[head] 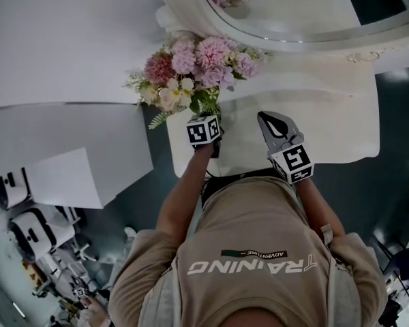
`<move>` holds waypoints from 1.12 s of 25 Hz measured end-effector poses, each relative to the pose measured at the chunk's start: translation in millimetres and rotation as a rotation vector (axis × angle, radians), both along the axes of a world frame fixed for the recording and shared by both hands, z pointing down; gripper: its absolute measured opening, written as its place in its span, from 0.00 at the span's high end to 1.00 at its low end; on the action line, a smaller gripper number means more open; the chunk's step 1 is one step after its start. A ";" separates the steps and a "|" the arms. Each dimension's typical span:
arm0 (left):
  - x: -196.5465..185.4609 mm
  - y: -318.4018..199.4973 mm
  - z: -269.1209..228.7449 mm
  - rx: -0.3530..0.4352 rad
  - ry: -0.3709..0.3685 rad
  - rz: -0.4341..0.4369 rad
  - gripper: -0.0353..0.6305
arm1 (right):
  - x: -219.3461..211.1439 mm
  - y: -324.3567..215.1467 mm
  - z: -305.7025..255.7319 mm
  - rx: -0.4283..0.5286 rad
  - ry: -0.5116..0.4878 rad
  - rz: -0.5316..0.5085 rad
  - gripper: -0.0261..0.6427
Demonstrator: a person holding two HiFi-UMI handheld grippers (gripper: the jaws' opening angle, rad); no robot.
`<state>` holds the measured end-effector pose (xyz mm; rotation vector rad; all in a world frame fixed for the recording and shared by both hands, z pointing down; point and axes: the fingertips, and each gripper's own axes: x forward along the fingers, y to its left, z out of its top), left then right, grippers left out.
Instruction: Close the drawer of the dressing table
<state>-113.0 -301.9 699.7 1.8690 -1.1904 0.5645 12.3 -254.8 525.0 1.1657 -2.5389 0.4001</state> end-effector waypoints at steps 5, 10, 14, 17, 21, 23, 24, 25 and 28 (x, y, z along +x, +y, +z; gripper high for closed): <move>5.0 6.9 -12.4 0.039 0.008 0.023 0.92 | -1.5 6.1 -9.2 0.029 -0.003 0.002 0.96; 1.1 22.1 -47.7 0.126 0.001 0.051 0.92 | 3.2 20.6 -5.9 0.027 0.009 0.015 0.96; 4.7 37.1 -82.7 0.194 0.031 0.092 0.92 | 3.9 28.8 -4.9 0.028 0.017 0.014 0.96; 2.3 43.0 -109.0 0.248 0.064 0.082 0.92 | -2.2 28.0 -12.4 0.057 0.018 -0.001 0.96; -2.3 51.0 -142.0 0.329 0.070 0.074 0.92 | -8.8 25.6 -27.5 0.102 0.012 -0.016 0.96; -3.9 54.2 -158.2 0.369 0.063 0.078 0.92 | -9.0 26.3 -32.1 0.110 0.019 -0.025 0.96; -4.4 55.0 -165.8 0.386 0.062 0.081 0.92 | -8.8 26.5 -33.9 0.111 0.024 -0.031 0.96; -5.0 55.1 -173.2 0.402 0.061 0.086 0.92 | -8.8 26.3 -35.8 0.110 0.028 -0.038 0.96; -9.6 54.8 -192.8 0.446 0.045 0.102 0.92 | -10.8 25.0 -45.3 0.110 0.030 -0.056 0.96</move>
